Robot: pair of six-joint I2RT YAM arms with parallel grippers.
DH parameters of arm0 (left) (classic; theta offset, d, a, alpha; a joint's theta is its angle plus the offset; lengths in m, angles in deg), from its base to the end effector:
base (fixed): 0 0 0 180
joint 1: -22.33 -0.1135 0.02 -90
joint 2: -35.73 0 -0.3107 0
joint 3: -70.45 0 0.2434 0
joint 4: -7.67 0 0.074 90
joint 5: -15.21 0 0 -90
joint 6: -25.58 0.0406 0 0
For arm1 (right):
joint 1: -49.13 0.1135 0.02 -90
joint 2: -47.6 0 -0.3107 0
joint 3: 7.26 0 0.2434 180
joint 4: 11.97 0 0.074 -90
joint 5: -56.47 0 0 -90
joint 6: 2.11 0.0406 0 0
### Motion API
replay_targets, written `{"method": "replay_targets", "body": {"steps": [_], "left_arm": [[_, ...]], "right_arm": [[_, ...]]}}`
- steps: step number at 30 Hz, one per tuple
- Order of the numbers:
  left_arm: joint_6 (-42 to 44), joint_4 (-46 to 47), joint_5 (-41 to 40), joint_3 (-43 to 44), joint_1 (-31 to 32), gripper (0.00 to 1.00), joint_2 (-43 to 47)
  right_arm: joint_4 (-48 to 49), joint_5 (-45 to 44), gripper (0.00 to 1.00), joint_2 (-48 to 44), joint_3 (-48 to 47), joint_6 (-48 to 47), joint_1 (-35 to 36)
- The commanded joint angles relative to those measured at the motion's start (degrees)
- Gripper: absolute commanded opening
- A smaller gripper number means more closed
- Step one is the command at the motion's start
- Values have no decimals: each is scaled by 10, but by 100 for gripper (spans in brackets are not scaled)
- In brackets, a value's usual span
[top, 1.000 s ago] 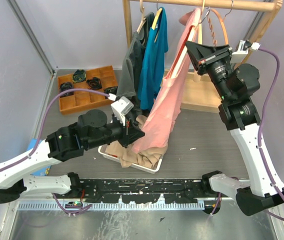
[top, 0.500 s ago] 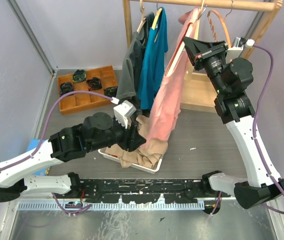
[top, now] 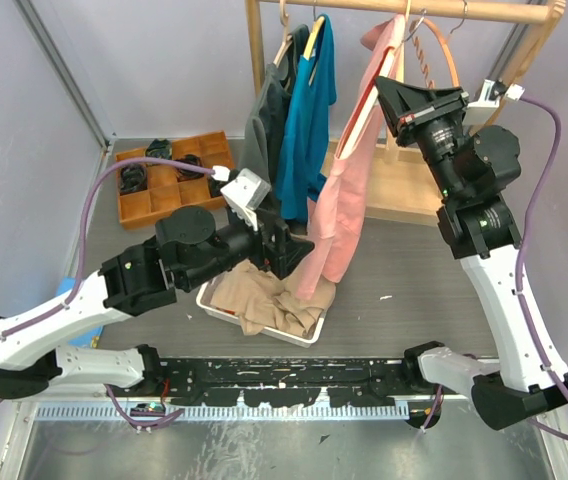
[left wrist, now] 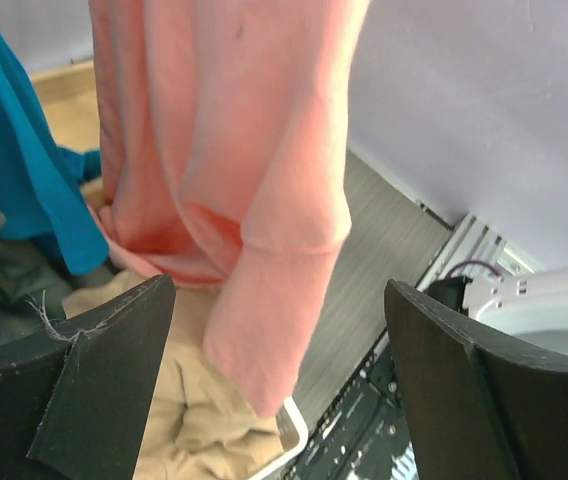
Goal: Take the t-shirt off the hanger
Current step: Remove the T-shirt from the clothesline.
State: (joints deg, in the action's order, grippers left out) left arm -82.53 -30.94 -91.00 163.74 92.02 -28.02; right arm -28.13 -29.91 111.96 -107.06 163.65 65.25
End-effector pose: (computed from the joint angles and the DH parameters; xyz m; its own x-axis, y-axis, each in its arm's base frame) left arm 0.0821 -0.1892 0.4944 -0.3022 -0.0434 -0.9523 0.7480 0.6085 -0.2651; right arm 0.1837 0.0558 0.5726 -0.2461 0.9358 -0.2524 -0.3897 0.1429 0.9098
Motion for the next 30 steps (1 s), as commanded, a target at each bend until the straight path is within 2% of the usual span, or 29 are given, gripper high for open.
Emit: {"method": "replay_targets", "body": {"steps": [1, 10, 14, 17, 23, 25, 30], "left_arm": [[46, 81, -19, 30, 3, 93, -27], [66, 134, -46, 55, 2, 89, -72], [74, 138, -57, 61, 2, 79, -81], [75, 144, -58, 61, 3, 63, -83], [71, 141, -50, 61, 3, 4, -79], [63, 133, -45, 58, 3, 0, -75], [34, 99, -26, 30, 3, 0, -51]], "right_arm": [[85, -17, 0, -36, -10, -6, -2], [83, -14, 0, -44, -7, -2, -2], [82, -13, 1, -47, -5, -1, -1], [82, -13, 1, -48, -7, 1, -2], [80, -15, 1, -49, -9, 1, -1], [80, -17, 1, -47, -11, 2, -1], [79, -35, 1, -42, -16, 7, -2]]}}
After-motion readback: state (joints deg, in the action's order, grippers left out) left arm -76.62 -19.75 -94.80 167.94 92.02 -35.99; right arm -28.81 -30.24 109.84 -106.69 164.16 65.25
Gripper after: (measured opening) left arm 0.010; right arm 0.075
